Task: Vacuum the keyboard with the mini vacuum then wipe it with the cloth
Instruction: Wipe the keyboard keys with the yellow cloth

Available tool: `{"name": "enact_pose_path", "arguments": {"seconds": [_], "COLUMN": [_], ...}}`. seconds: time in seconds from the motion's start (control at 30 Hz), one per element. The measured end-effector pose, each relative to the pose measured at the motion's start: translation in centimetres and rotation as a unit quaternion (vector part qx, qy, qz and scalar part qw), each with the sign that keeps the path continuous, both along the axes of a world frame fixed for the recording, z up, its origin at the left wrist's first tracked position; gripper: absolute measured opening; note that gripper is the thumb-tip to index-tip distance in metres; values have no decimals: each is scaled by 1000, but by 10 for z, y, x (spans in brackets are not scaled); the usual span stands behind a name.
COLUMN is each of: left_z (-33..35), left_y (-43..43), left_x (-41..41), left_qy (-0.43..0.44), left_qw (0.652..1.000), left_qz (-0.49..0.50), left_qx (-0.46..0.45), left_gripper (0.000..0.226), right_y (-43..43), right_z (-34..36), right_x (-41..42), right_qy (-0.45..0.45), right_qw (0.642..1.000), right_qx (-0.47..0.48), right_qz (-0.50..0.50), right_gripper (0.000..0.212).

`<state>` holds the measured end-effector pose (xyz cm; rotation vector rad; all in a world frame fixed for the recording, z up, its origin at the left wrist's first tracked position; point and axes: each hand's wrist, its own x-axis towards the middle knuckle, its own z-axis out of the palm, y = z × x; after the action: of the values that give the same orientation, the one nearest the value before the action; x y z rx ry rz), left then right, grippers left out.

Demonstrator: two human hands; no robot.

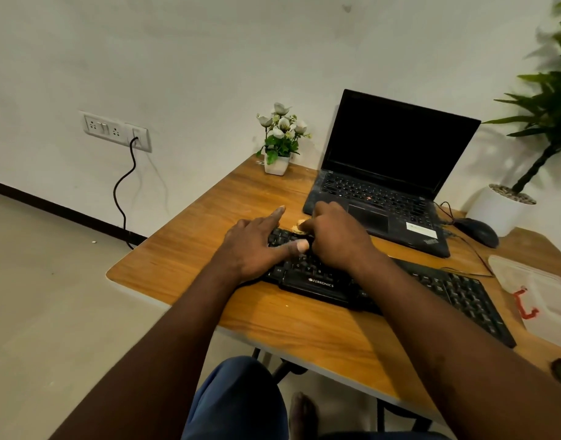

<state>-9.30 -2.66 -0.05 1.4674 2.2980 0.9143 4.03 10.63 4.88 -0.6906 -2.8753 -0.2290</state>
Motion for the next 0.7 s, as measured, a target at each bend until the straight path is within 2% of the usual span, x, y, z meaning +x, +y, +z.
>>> {"name": "enact_pose_path", "arguments": {"seconds": [0.13,0.23,0.33,0.4,0.5,0.7], "left_z": [3,-3,-6,-4,-3,-4], "left_y": [-2,-1,2,1,0,0], "left_x": [5,2,-1,1,3,4], "left_qy": [-89,-124,-130,-122,-124,-115], "left_qw": [995,989,988,989,989,990], "left_qz": [38,66,73,72,71,76], "left_qx": [31,37,41,44,39,42], "left_gripper": [71,79,85,85,89,76], "right_y": [-16,-30,-30,-20,-19,-39], "right_z": [5,7,13,16,8,6], "right_x": [11,20,30,31,28,51], "right_qy": [-18,-39,-45,-8,50,1], "right_qw": [998,997,995,995,995,989], "right_qx": [35,33,-27,-70,-69,-75], "right_qz": [45,63,82,71,42,129], "right_gripper": [37,39,41,42,40,46]}}
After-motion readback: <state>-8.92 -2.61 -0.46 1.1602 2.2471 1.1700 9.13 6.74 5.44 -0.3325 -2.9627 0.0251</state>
